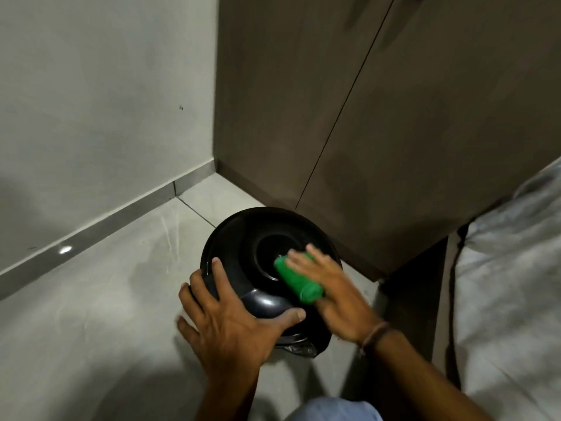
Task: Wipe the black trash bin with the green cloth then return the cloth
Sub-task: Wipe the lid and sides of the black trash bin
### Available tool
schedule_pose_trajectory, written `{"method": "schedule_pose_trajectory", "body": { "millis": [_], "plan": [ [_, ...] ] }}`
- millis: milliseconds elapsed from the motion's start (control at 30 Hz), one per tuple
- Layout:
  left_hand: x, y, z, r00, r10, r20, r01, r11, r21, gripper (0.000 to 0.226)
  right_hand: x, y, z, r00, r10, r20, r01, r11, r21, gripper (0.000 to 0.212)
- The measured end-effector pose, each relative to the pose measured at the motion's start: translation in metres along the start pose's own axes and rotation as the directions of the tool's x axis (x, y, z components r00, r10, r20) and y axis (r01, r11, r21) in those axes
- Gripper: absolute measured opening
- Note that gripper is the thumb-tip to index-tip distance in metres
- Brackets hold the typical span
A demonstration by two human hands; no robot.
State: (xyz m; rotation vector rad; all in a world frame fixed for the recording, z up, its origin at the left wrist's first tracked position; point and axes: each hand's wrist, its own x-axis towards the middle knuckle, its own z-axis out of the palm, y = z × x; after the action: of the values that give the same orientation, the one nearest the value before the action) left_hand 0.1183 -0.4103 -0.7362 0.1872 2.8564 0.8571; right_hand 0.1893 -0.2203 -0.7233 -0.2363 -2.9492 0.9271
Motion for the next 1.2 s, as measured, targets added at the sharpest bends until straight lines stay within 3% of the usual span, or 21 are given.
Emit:
{"method": "schedule_pose_trajectory", "body": {
  "millis": [67,133,200,267,333,467,567,633,733,833,933,1033,1100,1200],
  "plan": [
    [0.0,0.0,0.002,1.0,0.005,0.003,-0.005,1.0,-0.005,0.167,0.04,0.006,-0.019,0.984,0.155,-0.086,-0.155,0.988,0.015,0.073],
    [-0.001,0.002,0.003,1.0,0.011,0.006,-0.011,1.0,-0.012,0.165,0.081,-0.013,-0.018,0.968,0.215,-0.132,-0.213,0.977,0.033,0.064],
    [0.0,0.004,0.004,1.0,-0.002,-0.001,0.002,1.0,0.0,0.159,0.087,-0.035,0.007,0.992,0.097,-0.079,-0.099,0.995,-0.023,0.069],
    [0.001,0.003,0.01,0.999,0.002,-0.033,-0.001,1.0,0.027,0.14,0.048,-0.044,0.031,0.997,-0.063,0.054,0.065,0.998,-0.019,0.081],
    [-0.001,0.001,0.012,0.997,0.006,-0.071,-0.004,1.0,0.024,0.131,-0.003,-0.029,0.033,0.995,-0.098,0.034,0.097,0.994,0.042,0.088],
    [-0.013,0.018,0.002,0.994,-0.102,0.036,0.103,0.995,-0.012,0.16,0.001,0.008,-0.001,0.976,0.165,-0.143,-0.149,0.982,0.116,0.07],
    [-0.027,0.025,-0.003,0.963,-0.212,0.168,0.221,0.975,-0.039,0.16,0.056,0.002,-0.01,0.967,0.225,-0.116,-0.206,0.965,0.162,0.063],
    [-0.024,0.008,-0.013,0.956,-0.23,0.18,0.239,0.971,-0.026,0.157,0.08,0.003,-0.01,0.982,0.176,-0.064,-0.162,0.971,0.174,0.067],
    [0.014,-0.025,-0.028,0.987,-0.045,0.154,0.062,0.992,-0.112,0.166,0.083,0.012,-0.012,0.992,0.126,0.004,-0.125,0.982,0.141,0.066],
    [0.056,-0.034,-0.037,0.931,0.141,0.337,-0.115,0.989,-0.097,0.193,0.075,0.005,-0.015,0.998,0.066,0.014,-0.066,0.998,-0.004,0.074],
    [0.07,-0.041,-0.026,0.919,0.162,0.358,-0.147,0.987,-0.067,0.198,0.069,-0.039,0.011,0.986,-0.126,0.113,0.145,0.972,-0.183,0.087],
    [0.07,-0.048,-0.018,0.943,0.131,0.307,-0.12,0.991,-0.056,0.196,0.084,-0.081,0.042,0.952,-0.236,0.198,0.273,0.943,-0.192,0.082],
    [0.07,-0.047,-0.018,0.949,0.108,0.297,-0.088,0.993,-0.079,0.196,0.114,-0.087,0.033,0.97,-0.165,0.178,0.192,0.971,-0.145,0.076],
    [0.067,-0.039,-0.02,0.948,0.092,0.306,-0.073,0.995,-0.075,0.196,0.146,-0.07,-0.001,0.996,0.076,0.044,-0.07,0.991,-0.116,0.065]
  ]
}}
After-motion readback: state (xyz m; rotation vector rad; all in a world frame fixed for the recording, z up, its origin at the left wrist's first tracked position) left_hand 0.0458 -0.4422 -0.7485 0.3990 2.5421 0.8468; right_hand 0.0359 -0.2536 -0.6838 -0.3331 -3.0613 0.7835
